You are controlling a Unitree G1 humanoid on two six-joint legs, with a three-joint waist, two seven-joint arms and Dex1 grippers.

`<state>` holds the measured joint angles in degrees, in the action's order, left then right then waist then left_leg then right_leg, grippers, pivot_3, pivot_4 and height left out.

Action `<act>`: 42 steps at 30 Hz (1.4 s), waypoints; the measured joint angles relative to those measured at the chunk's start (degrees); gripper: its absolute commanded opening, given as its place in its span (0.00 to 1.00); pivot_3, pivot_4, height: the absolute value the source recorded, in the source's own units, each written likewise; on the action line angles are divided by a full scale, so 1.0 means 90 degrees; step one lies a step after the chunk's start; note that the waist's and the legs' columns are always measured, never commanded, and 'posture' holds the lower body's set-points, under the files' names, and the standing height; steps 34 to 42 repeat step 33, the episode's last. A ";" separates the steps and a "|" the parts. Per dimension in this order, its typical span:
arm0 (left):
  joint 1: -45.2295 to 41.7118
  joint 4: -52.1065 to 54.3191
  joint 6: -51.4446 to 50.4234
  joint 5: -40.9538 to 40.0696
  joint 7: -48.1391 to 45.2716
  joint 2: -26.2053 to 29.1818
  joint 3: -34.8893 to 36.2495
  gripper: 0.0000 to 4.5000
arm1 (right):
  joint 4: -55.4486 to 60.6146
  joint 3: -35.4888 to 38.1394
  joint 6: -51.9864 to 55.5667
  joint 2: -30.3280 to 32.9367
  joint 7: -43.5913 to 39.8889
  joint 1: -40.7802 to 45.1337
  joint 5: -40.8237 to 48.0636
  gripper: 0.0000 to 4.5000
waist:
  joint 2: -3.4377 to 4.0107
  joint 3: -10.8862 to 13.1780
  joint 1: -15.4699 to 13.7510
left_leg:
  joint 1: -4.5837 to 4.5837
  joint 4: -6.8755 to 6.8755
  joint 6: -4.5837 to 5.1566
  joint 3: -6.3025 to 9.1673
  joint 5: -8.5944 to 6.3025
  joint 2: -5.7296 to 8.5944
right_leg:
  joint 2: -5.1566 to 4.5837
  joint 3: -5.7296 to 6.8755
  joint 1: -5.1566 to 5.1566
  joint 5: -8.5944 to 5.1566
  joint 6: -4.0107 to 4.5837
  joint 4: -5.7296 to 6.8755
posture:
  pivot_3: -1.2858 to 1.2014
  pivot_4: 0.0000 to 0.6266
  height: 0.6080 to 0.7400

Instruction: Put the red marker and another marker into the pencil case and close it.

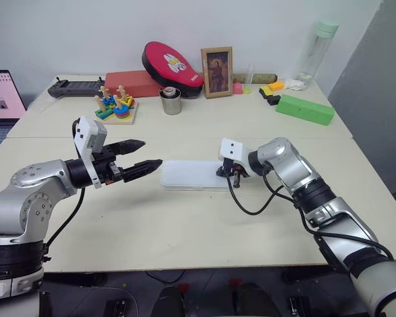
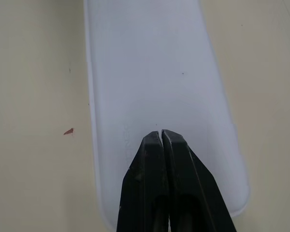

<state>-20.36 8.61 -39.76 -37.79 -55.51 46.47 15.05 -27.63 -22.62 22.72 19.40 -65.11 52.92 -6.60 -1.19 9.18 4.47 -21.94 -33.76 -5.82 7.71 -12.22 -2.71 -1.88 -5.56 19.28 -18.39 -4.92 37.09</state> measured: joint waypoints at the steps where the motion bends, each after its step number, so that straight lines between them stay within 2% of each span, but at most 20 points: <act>1: -0.0001 -0.0009 0.0005 0.0019 0.0042 0.0000 0.0000 1.00 | 0.0022 0.0107 0.0109 -0.0001 -0.0024 -0.0033 0.0144 0.01 | -0.0002 0.0000 0.0001 | -0.0010 0.0001 0.0000 0.0000 0.0000 0.0000 | 0.0000 -0.0001 -0.0002 0.0001 0.0001 0.0001 | 0.52 0.24 1.00; 4: -0.0027 -0.0205 0.0071 0.0169 0.0270 -0.0007 0.0001 1.00 | 0.0076 0.0619 0.0439 0.0001 0.0067 -0.0047 0.0555 0.01 | 0.0014 0.0011 0.0003 | -0.0036 0.0006 0.0000 0.0001 0.0000 0.0000 | 0.0000 0.0000 0.0007 0.0001 0.0002 0.0002 | 0.52 0.24 1.00; 7: -0.0105 -0.0631 0.0354 0.0520 0.0562 -0.0017 0.0001 1.00 | 0.0229 0.1174 0.0769 0.0134 0.0297 0.0000 0.0920 0.11 | 0.0016 0.0012 0.0003 | -0.0040 0.0011 0.0001 0.0002 -0.0001 0.0000 | 0.0000 0.0001 0.0010 -0.0001 0.0007 -0.0006 | 0.52 0.24 1.00; 13: -0.0160 -0.1459 0.0844 0.1156 0.0890 -0.0004 0.0004 1.00 | 0.0746 0.1904 0.1376 0.0999 0.0397 -0.0217 0.1399 0.46 | 0.0012 0.0010 -0.0043 | -0.0070 0.0011 -0.0003 -0.0005 -0.0004 0.0003 | -0.0006 0.0001 0.0035 -0.0001 0.0007 -0.0015 | 0.52 0.24 1.00; 23: -0.0257 -0.2301 0.1321 0.1574 0.0796 0.0128 0.0002 1.00 | 0.1472 0.2435 0.2088 0.1556 0.0811 -0.0647 0.1890 1.00 | 0.0013 0.0010 -0.0041 | -0.0071 0.0010 -0.0002 -0.0007 -0.0003 0.0002 | -0.0005 -0.0001 0.0037 -0.0002 0.0006 -0.0012 | 0.52 0.24 1.00; 42: -0.0394 -0.2545 0.1411 0.1599 0.0650 0.0214 0.0003 1.00 | 0.1998 0.2446 0.2400 0.1571 0.1147 -0.1006 0.2222 1.00 | 0.0012 0.0010 -0.0044 | -0.0075 0.0010 -0.0002 -0.0007 -0.0003 0.0002 | -0.0005 0.0000 0.0038 -0.0002 0.0006 -0.0013 | 0.52 0.24 1.00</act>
